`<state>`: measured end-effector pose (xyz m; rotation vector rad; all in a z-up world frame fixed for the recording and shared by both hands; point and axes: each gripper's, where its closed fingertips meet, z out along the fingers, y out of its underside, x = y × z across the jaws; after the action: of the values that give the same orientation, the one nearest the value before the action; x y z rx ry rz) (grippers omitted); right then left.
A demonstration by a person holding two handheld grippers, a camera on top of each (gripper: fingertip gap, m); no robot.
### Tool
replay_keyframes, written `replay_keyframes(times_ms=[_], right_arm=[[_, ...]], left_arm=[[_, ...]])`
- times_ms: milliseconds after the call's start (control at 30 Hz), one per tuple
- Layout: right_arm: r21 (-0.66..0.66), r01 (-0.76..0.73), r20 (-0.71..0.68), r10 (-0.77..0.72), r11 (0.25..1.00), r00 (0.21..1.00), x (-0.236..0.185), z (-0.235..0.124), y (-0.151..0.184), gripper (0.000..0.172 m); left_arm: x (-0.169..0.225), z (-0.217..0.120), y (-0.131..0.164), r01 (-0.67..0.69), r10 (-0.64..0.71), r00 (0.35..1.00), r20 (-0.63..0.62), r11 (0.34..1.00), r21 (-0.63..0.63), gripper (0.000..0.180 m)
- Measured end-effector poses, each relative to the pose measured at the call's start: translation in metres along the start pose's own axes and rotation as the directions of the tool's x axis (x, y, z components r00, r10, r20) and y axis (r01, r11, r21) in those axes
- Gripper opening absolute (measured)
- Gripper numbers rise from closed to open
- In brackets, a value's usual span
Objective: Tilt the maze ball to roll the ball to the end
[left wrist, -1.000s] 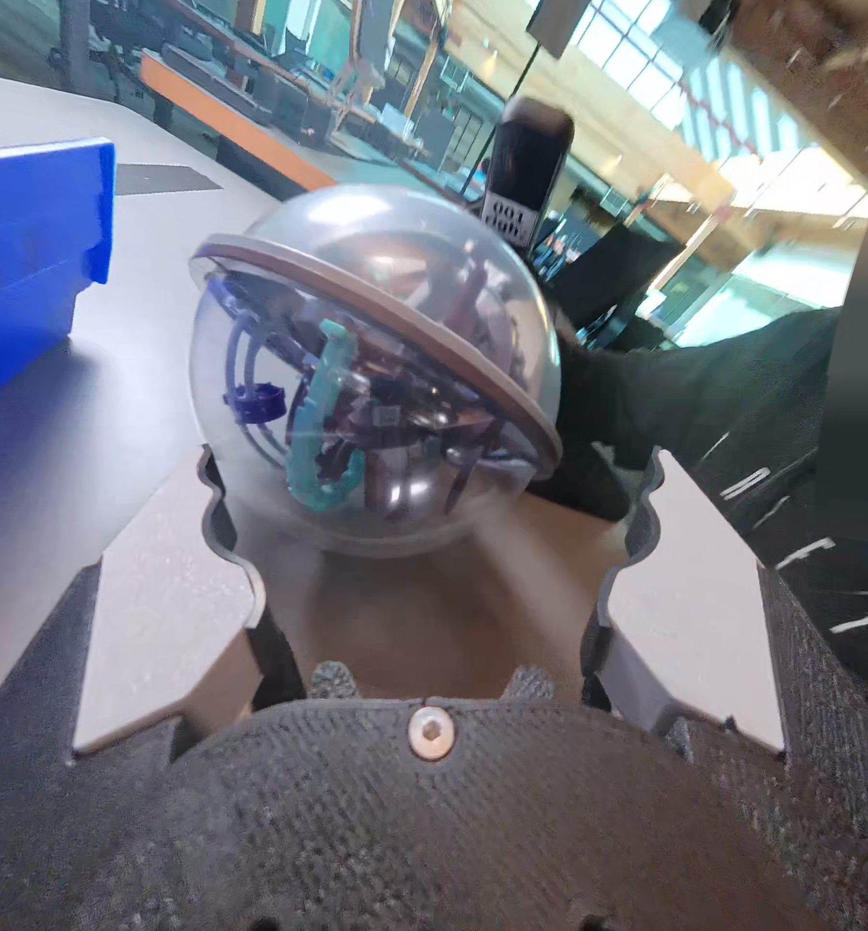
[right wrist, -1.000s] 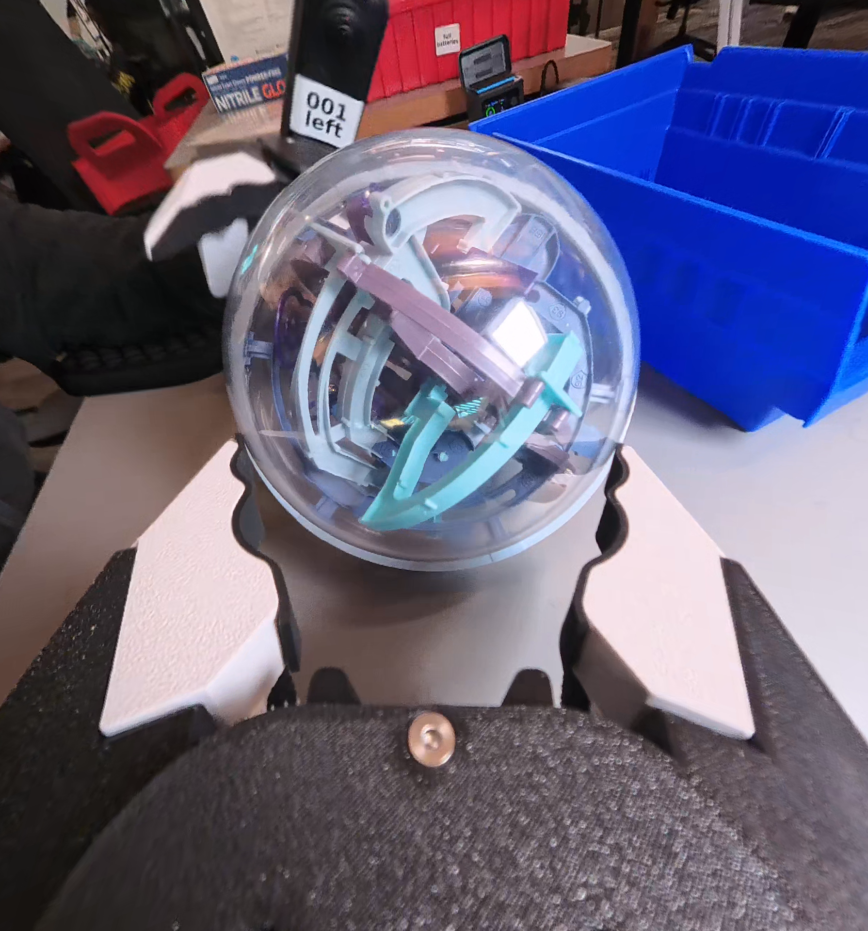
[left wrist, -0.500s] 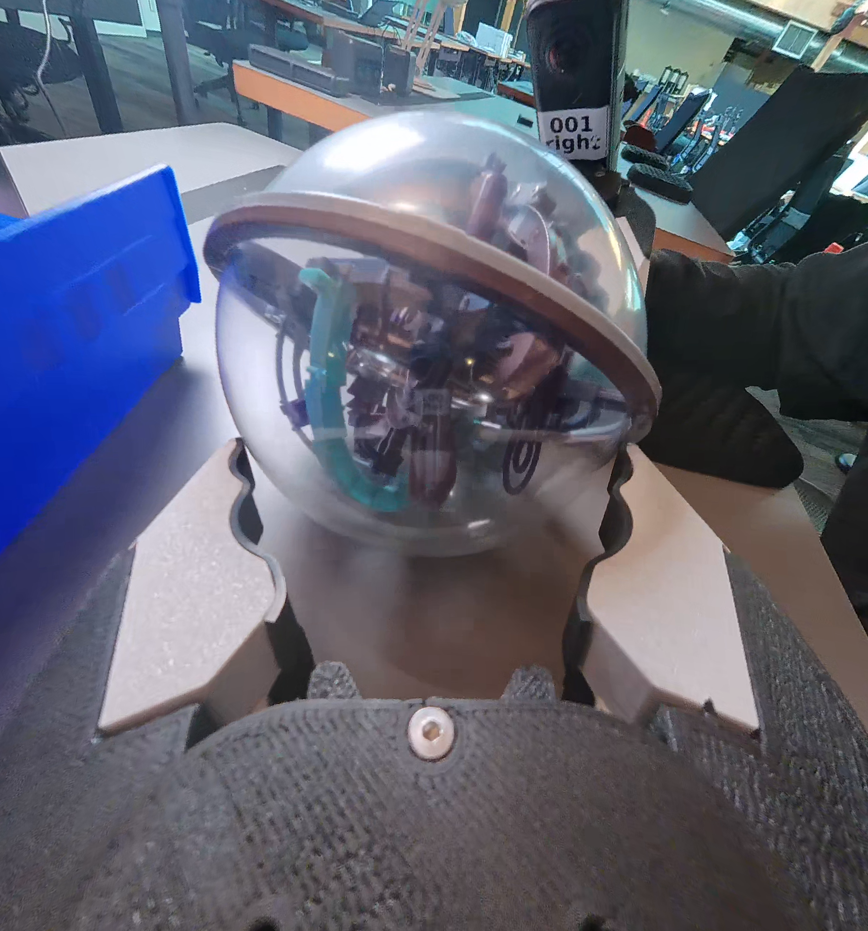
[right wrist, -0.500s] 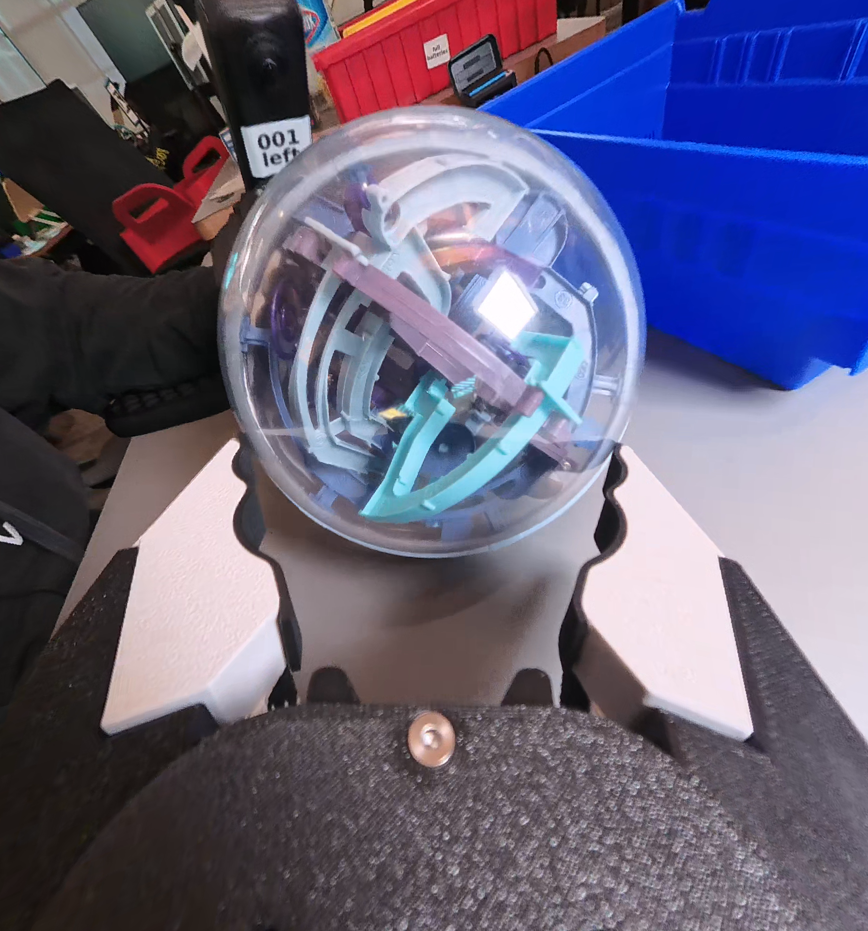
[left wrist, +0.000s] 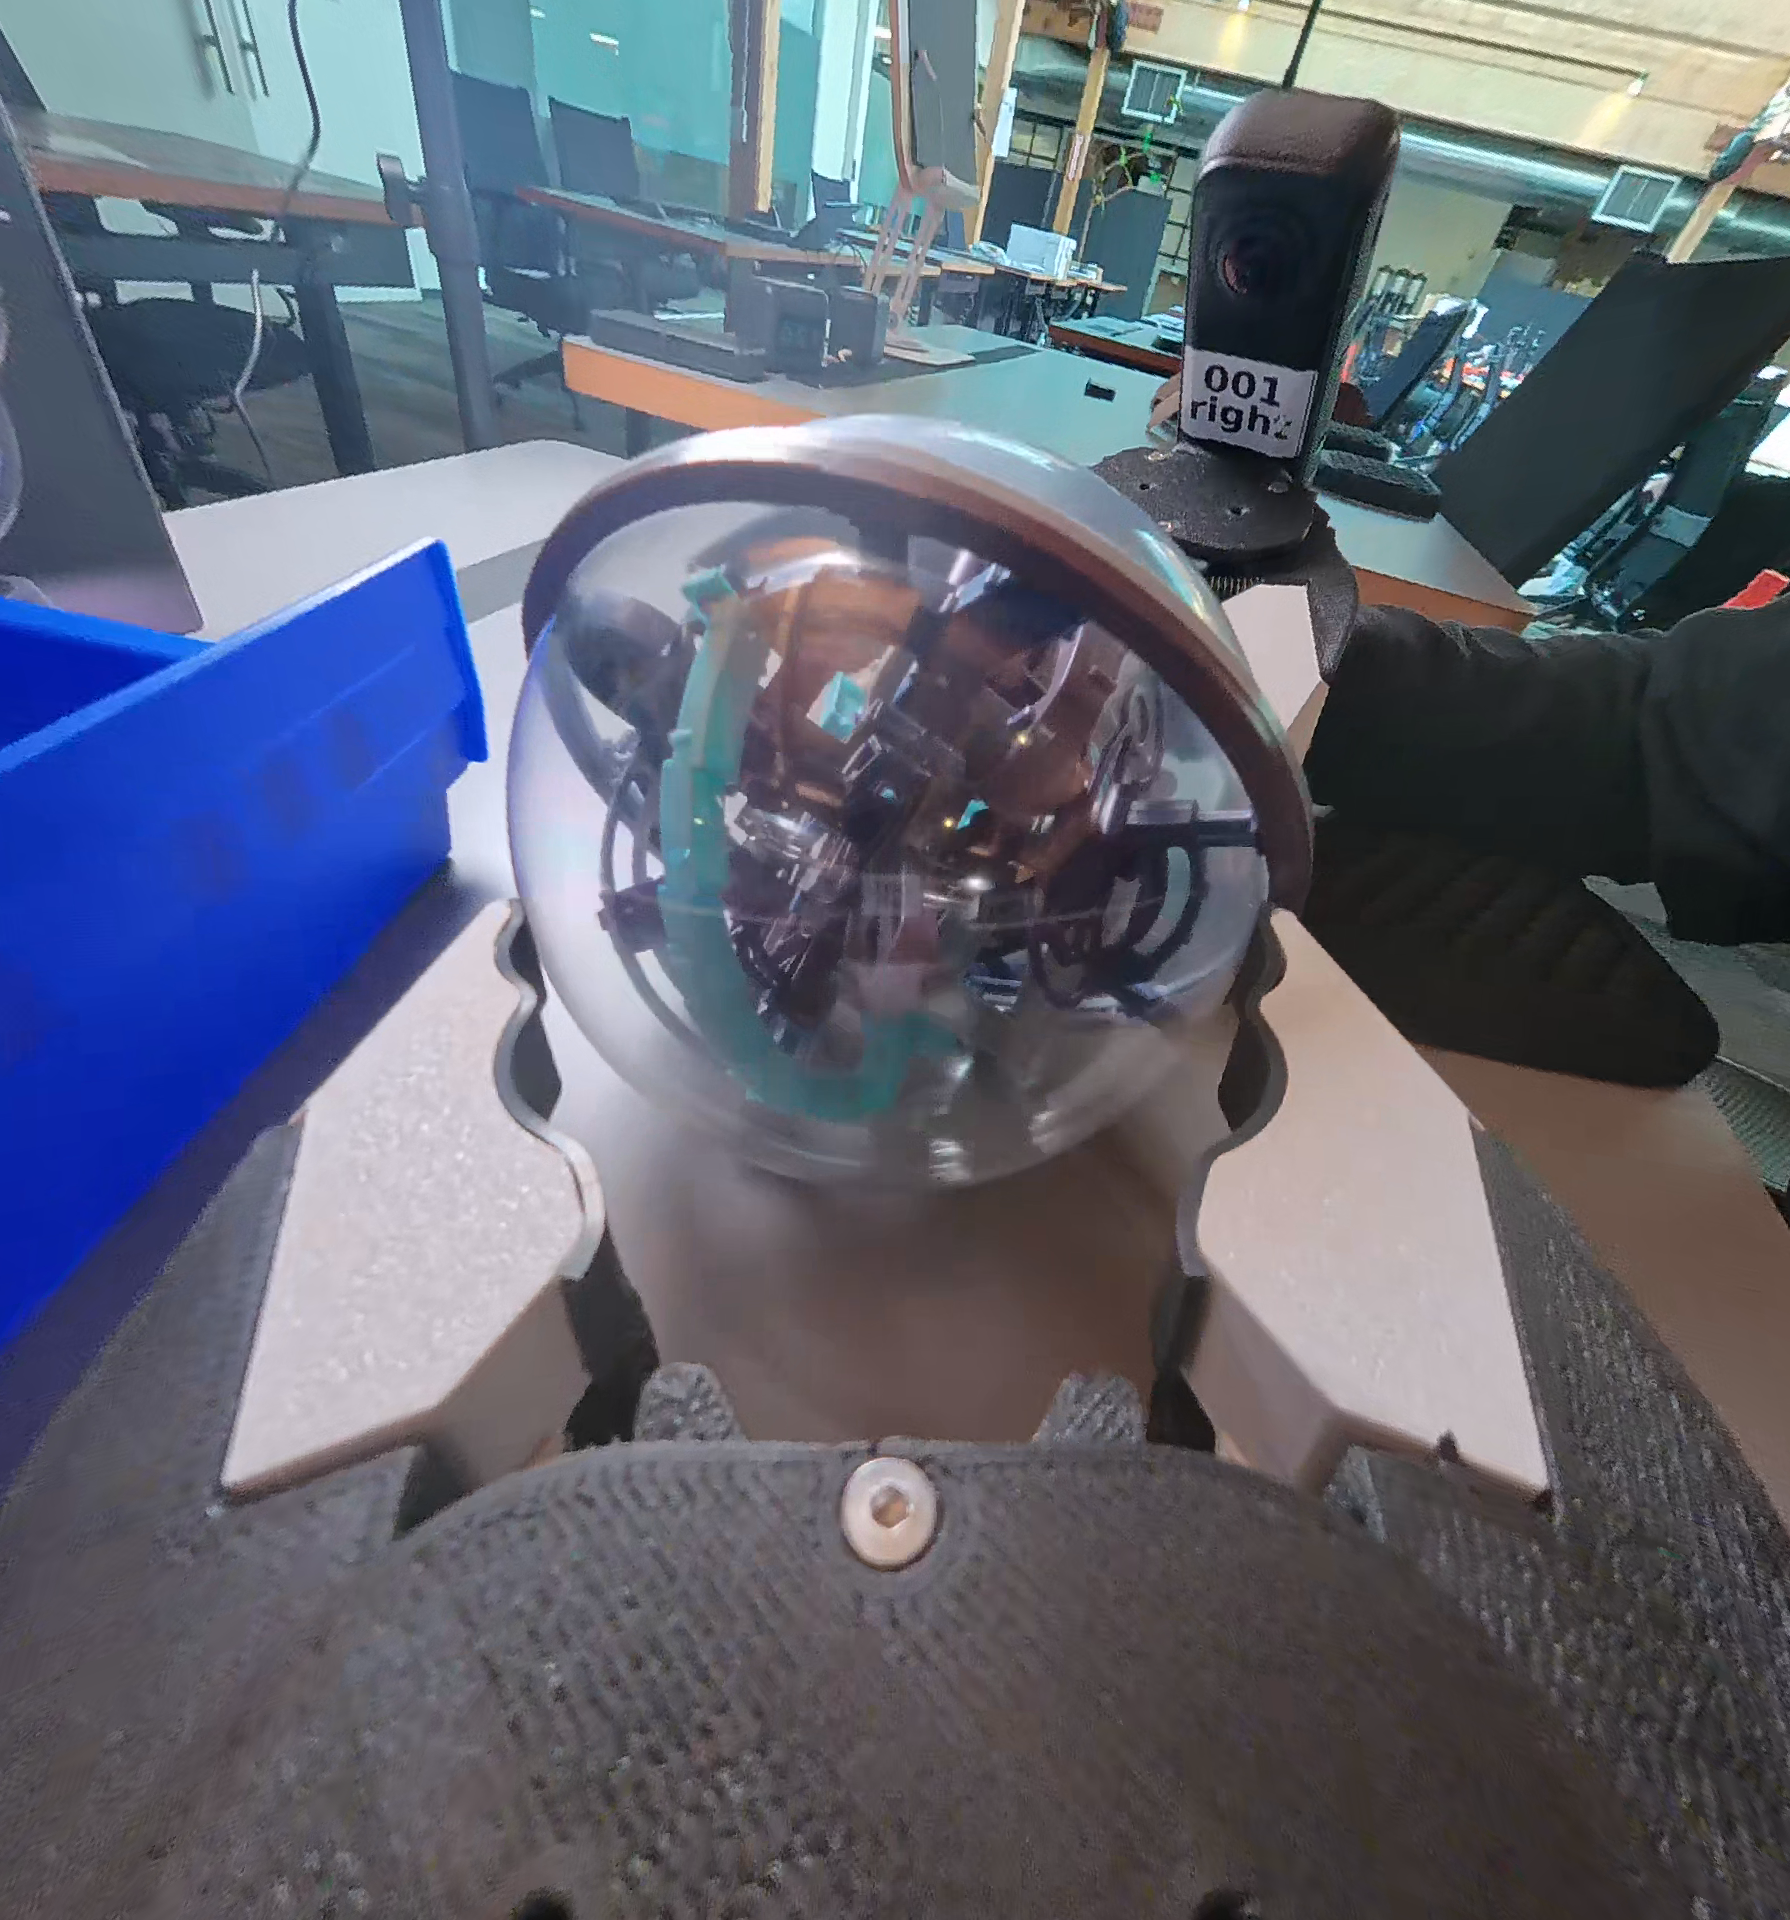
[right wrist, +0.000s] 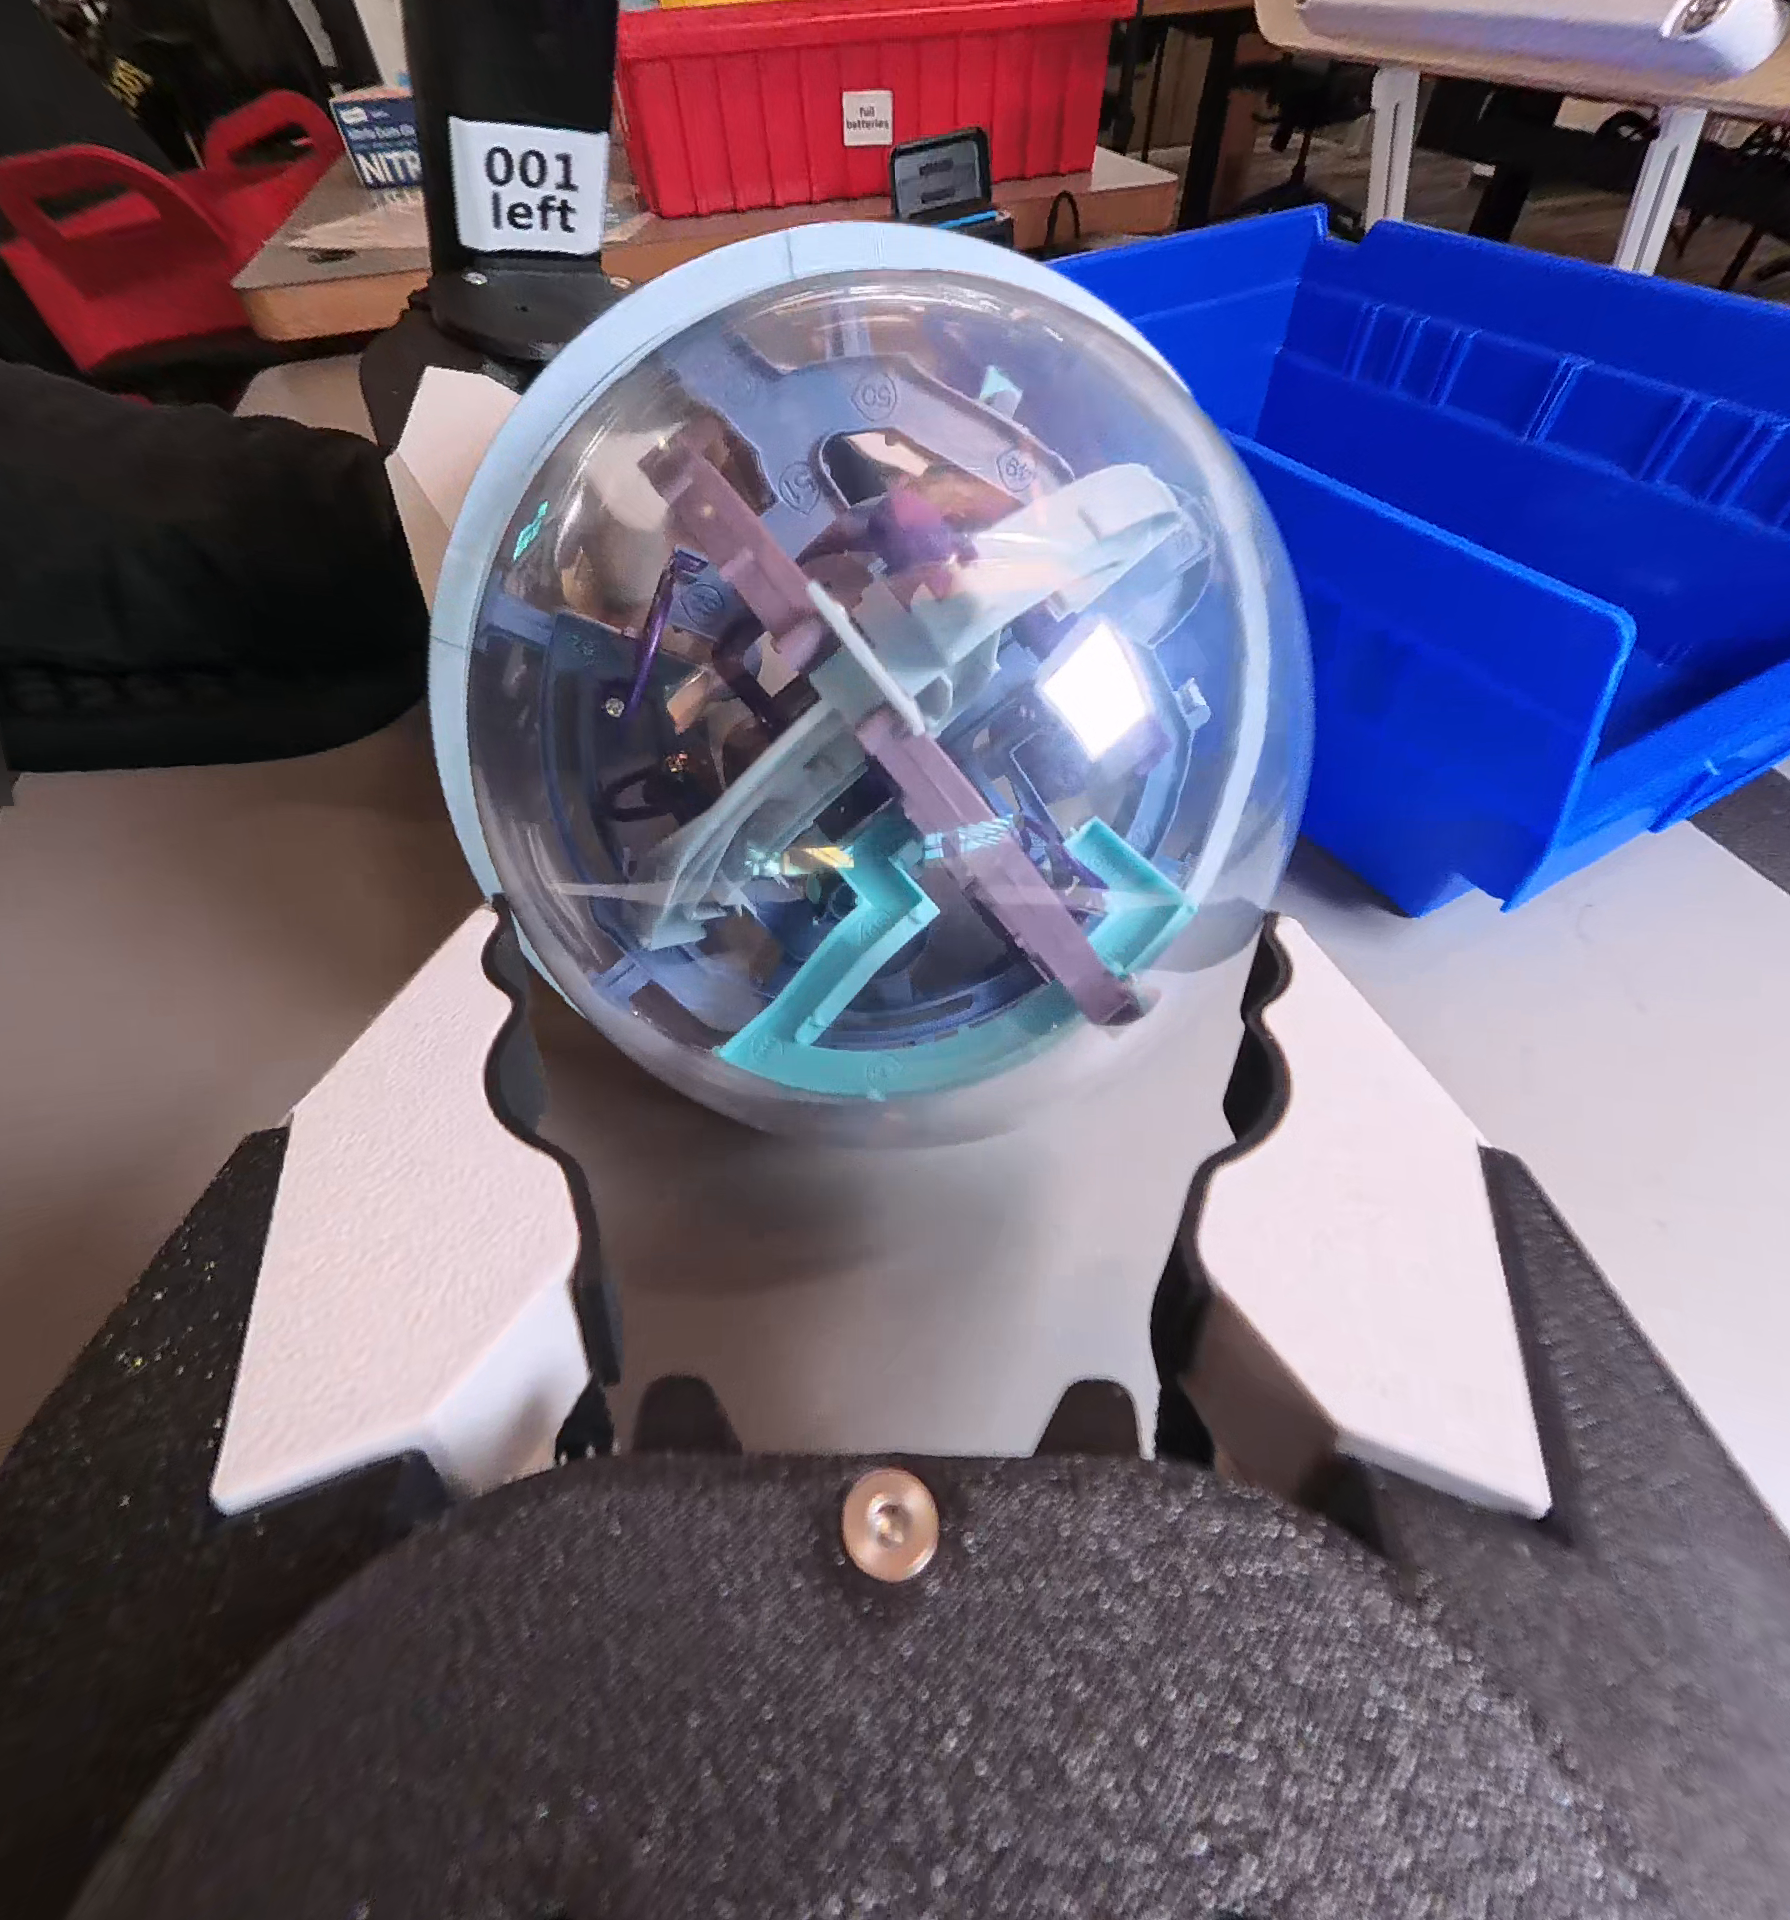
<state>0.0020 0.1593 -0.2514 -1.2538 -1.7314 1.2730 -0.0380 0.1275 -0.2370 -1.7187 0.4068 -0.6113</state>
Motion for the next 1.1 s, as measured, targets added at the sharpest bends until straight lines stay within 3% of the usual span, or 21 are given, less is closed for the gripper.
replay_keyframes(times_ms=[100, 200, 533, 800, 1100], right_arm=[[-0.006, -0.007, -0.004, 0.006, 1.0, 1.0, 0.003, -0.001, 0.004, 0.13], [-0.005, -0.014, 0.0, 0.014, 1.0, 1.0, 0.002, 0.001, 0.005, 0.127], [-0.03, -0.037, -0.006, 0.037, 0.999, 0.999, 0.002, 0.003, 0.012, 0.128], [-0.051, -0.032, -0.002, 0.032, 0.998, 0.999, 0.001, 0.008, 0.019, 0.133], [0.089, -0.04, 0.049, 0.036, 0.995, 0.998, -0.005, 0.003, -0.001, 0.135]], left_arm=[[-0.001, -0.003, 0.001, 0.063, -0.062, 0.997, -0.033, 0.998, 0.006, 0.138], [-0.006, 0.003, 0.019, 0.122, -0.126, 0.991, -0.05, 0.99, -0.076, 0.147], [-0.005, 0.012, 0.019, 0.064, -0.067, 0.997, -0.032, 0.995, -0.078, 0.141], [-0.001, 0.012, 0.006, -0.071, 0.074, 0.997, 0.039, 0.995, -0.067, 0.14], [0.011, 0.009, -0.022, -0.172, 0.172, 0.979, 0.11, 0.985, -0.01, 0.14]])
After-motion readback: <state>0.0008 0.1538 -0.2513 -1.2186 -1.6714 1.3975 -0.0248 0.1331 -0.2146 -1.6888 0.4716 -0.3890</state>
